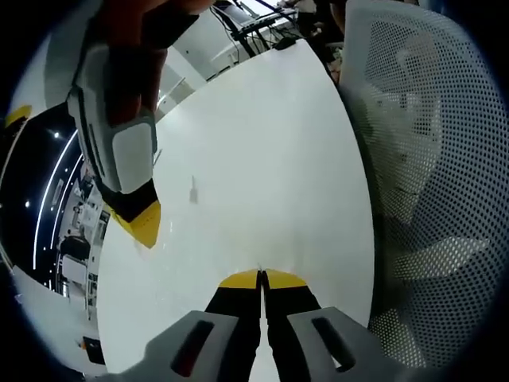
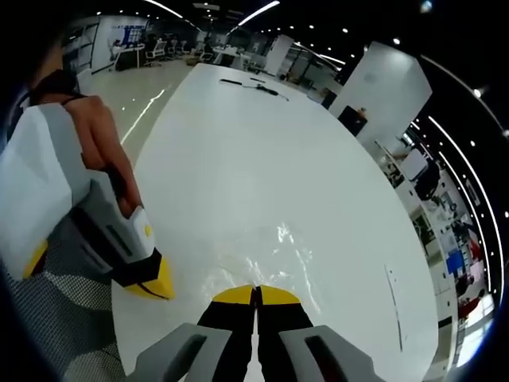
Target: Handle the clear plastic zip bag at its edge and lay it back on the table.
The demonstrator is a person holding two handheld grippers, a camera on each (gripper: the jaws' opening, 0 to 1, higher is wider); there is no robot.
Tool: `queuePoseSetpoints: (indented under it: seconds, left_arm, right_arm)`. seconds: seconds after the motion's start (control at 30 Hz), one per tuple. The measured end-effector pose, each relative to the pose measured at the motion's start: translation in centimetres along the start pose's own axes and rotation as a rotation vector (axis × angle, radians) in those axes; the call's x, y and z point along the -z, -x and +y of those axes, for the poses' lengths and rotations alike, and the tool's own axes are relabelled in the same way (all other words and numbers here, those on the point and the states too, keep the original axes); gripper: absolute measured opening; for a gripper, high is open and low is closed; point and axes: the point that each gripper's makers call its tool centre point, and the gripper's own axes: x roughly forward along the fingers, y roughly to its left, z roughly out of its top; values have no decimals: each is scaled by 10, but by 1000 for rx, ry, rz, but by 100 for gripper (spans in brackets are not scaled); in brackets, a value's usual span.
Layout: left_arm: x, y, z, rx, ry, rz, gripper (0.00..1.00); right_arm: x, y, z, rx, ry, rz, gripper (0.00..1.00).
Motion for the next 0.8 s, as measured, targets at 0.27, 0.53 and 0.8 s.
queuePoseSetpoints:
  seconds: [0.27,0.53,0.8]
  left_arm:
    - [1,0,5,-14,3,4,0]
    - [1,1,6,-15,-11,8,0]
    - [1,8,10,-20,7,16,0]
  right_arm:
    - [4,-1,6,-23,5,14,0]
    - [6,-4,10,-44,13,22,0]
    - [11,-7,23,-85,8,39,0]
